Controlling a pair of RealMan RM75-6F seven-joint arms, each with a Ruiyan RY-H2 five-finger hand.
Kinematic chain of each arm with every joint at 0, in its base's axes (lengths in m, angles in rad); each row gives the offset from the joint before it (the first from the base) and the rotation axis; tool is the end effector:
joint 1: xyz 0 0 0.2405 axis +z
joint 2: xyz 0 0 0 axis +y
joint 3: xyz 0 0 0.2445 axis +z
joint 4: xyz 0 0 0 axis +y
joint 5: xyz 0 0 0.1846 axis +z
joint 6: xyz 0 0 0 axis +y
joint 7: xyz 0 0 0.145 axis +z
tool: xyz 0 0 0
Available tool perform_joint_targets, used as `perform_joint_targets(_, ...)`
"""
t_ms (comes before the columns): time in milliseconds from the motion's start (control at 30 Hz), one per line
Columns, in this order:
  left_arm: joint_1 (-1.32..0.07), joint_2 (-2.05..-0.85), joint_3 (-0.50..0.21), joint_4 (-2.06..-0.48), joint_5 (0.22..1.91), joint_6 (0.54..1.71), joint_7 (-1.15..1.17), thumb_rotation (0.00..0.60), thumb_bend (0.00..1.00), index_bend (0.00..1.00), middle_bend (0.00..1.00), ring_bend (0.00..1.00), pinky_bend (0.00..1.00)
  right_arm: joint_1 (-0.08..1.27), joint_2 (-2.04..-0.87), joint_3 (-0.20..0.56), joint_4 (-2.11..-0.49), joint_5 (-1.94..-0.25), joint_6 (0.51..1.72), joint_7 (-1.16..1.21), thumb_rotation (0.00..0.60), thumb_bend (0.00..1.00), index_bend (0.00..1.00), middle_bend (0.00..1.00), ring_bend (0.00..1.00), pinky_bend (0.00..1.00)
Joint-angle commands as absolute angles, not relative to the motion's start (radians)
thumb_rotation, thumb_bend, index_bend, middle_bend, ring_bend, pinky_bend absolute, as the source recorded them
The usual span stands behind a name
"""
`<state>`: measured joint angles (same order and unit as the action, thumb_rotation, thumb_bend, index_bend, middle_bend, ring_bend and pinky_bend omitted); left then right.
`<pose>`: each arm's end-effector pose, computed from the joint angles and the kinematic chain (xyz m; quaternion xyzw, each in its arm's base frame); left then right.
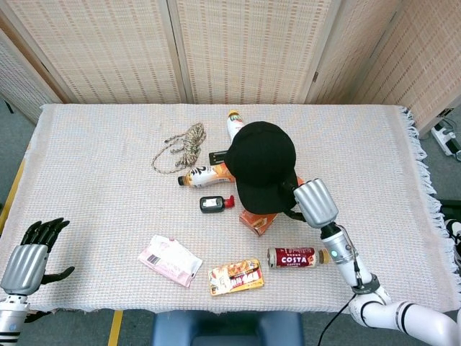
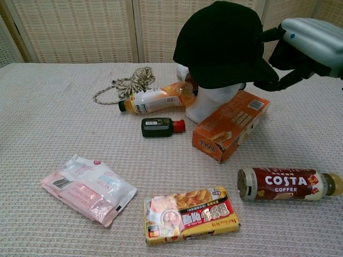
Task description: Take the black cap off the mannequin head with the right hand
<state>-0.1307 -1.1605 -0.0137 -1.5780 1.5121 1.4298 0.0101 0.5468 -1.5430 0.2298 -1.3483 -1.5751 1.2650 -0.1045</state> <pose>-0.2899 0.1855 0.1546 -0.6246 -0.3961 -0.3756 0.5585 -0.1593 -0.3140 0.0633 0.6815 -0.2636 0.5135 0.4499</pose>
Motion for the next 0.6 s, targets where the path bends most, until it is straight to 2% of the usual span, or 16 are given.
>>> perform_joint_targets(33,-0.131,-1.16,-0.014,-1.578,1.511,1.429,0.009,0.6,0.04,0.17,0.15,0.15,0.12,0.554,-1.554,0.225,-1.33,-1.583,1.279,-0.088,0.594,0.42,0.56,0.99,1.0,1.0)
perform_joint_targets(67,-0.131,-1.16,-0.014,-1.578,1.511,1.429,0.009,0.6,0.04,0.17,0.15,0.15,0.12,0.555,-1.555,0.225,-1.328,-1.584,1.281,-0.086,0.594,0.44,0.57,0.99,1.0,1.0)
perform_joint_targets(233,-0.131,-1.158,-0.015,-1.578,1.515,1.434,0.006,0.6,0.04,0.17,0.15,0.15,0.12,0.552,-1.563,0.227,-1.303,-1.6,1.337,-0.032,0.596,0.75,0.75,1.0,1.0,1.0)
perform_joint_targets(367,-0.132,-1.156,-0.016,-1.584,1.519,1.435,0.008,0.6,0.04,0.17,0.15,0.15,0.12,0.552,-1.573,0.247,-1.29,-1.588,1.375,0.02,0.596,0.81,0.8,1.0,1.0,1.0)
perform_joint_targets(600,-0.13,-1.155,-0.017,-1.593,1.524,1.444,0.008,0.6,0.04,0.17,0.15,0.15,0.12,0.574,-1.595,0.315,-1.301,-1.505,1.377,0.042,0.599,0.81,0.83,1.0,1.0,1.0)
